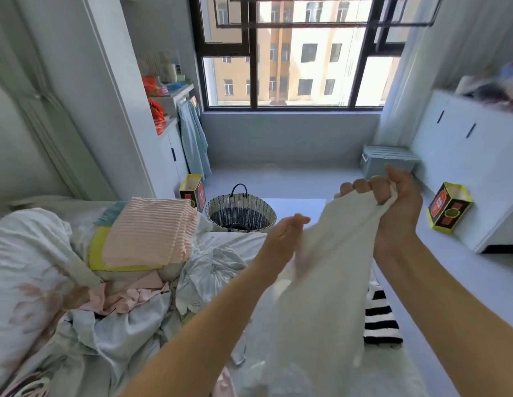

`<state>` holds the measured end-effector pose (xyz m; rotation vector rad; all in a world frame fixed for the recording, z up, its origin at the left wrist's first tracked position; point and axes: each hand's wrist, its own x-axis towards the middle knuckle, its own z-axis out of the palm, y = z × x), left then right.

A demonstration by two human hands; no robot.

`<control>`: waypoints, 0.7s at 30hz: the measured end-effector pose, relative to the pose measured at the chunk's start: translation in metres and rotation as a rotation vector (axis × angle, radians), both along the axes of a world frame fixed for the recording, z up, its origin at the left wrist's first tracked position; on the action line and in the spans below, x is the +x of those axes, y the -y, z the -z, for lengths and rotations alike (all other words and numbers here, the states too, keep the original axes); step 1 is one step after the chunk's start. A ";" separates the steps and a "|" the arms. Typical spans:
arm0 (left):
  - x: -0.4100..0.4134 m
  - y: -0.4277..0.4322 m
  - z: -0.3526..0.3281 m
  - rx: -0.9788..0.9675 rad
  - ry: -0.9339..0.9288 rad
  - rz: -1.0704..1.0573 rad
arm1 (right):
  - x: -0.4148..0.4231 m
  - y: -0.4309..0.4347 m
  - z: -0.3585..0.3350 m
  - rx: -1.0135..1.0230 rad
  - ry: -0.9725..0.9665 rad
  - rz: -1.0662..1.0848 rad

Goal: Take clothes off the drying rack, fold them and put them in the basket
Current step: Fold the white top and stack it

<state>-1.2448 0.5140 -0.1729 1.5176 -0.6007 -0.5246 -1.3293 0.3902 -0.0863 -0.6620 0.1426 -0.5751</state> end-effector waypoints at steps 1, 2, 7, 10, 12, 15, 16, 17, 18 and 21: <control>-0.003 0.001 -0.006 -0.033 -0.040 0.027 | -0.003 0.003 -0.001 -0.012 -0.005 -0.008; -0.006 0.001 -0.013 -0.069 -0.077 0.071 | -0.006 0.006 -0.001 -0.029 -0.011 -0.012; -0.009 -0.004 -0.051 -0.181 -0.152 0.116 | -0.012 0.018 -0.005 -0.029 0.004 0.022; -0.011 -0.007 -0.055 -0.119 -0.006 0.094 | -0.011 0.020 -0.009 -0.048 0.042 0.032; -0.020 -0.009 -0.049 -0.084 0.111 0.131 | -0.009 0.021 -0.014 -0.049 0.082 0.039; -0.033 -0.017 -0.032 -0.083 0.361 0.086 | -0.007 0.025 -0.021 -0.012 0.150 0.072; -0.035 -0.021 -0.028 -0.081 0.432 0.097 | -0.007 0.026 -0.023 -0.013 0.157 0.073; -0.036 -0.025 -0.023 -0.060 0.496 0.109 | -0.007 0.027 -0.025 -0.017 0.162 0.074; -0.036 -0.028 -0.021 -0.027 0.541 0.113 | -0.007 0.028 -0.027 -0.017 0.175 0.078; -0.033 -0.029 -0.022 0.013 0.540 0.032 | -0.005 0.029 -0.032 -0.001 0.216 0.104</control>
